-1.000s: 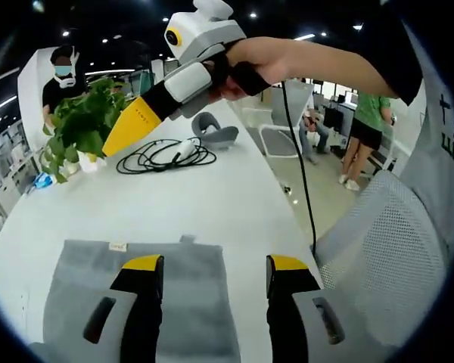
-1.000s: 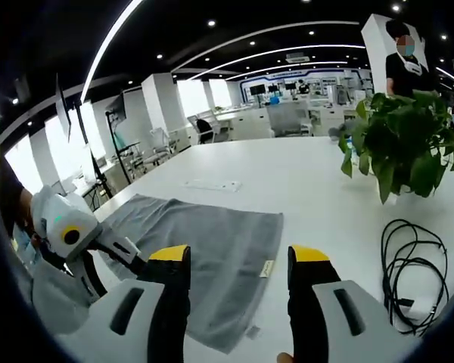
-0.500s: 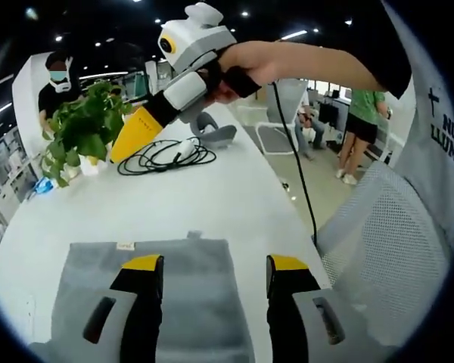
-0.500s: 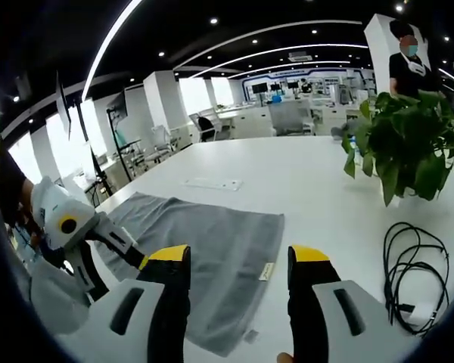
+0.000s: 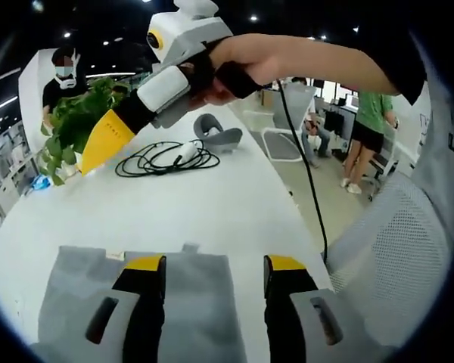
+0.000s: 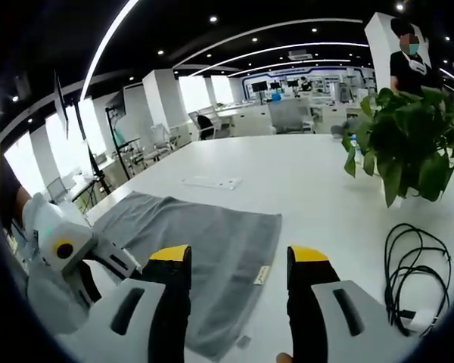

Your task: Fold the towel on the table until its edges align and the towel forms a compact rectangular stack.

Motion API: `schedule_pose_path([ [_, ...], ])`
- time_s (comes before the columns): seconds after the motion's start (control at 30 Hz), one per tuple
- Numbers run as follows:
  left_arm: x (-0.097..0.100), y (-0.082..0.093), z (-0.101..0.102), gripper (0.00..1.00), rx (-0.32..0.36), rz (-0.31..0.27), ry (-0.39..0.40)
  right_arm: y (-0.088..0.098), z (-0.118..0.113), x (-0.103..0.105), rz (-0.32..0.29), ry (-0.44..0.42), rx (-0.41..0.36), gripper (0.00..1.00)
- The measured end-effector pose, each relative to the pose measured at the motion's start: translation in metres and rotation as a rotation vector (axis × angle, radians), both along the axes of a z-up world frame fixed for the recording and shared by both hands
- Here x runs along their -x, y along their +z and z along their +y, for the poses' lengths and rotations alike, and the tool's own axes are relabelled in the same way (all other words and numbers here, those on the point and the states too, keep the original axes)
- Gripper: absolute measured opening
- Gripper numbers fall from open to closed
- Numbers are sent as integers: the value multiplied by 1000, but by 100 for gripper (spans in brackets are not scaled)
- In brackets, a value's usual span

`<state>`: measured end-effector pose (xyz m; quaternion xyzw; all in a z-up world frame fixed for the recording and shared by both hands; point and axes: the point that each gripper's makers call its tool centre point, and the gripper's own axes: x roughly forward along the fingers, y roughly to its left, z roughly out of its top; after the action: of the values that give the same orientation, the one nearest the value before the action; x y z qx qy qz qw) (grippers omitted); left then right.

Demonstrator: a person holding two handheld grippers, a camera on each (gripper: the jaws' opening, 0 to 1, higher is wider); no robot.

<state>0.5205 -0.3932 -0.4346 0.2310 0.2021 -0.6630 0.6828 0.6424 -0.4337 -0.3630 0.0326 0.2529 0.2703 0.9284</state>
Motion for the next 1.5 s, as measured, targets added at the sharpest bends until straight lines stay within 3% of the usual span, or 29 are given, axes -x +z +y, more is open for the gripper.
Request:
schedule_pose_path([
  [0.43, 2, -22, -25, 46, 6, 37, 56, -10, -1, -23, -9, 13, 4, 48],
  [0.87, 4, -48, -28, 39, -34, 88, 90, -27, 8, -45, -1, 26, 8, 43],
  [1.03, 6, -56, -30, 30, -42, 127, 104, -36, 9, -53, 12, 23, 2, 40],
  [1.43, 4, -72, -31, 29, -59, 163, 121, -52, 19, -62, 36, 54, 23, 38],
  [1.5, 4, -77, -31, 29, -81, 140, 112, -54, 22, -63, 40, 59, 29, 38],
])
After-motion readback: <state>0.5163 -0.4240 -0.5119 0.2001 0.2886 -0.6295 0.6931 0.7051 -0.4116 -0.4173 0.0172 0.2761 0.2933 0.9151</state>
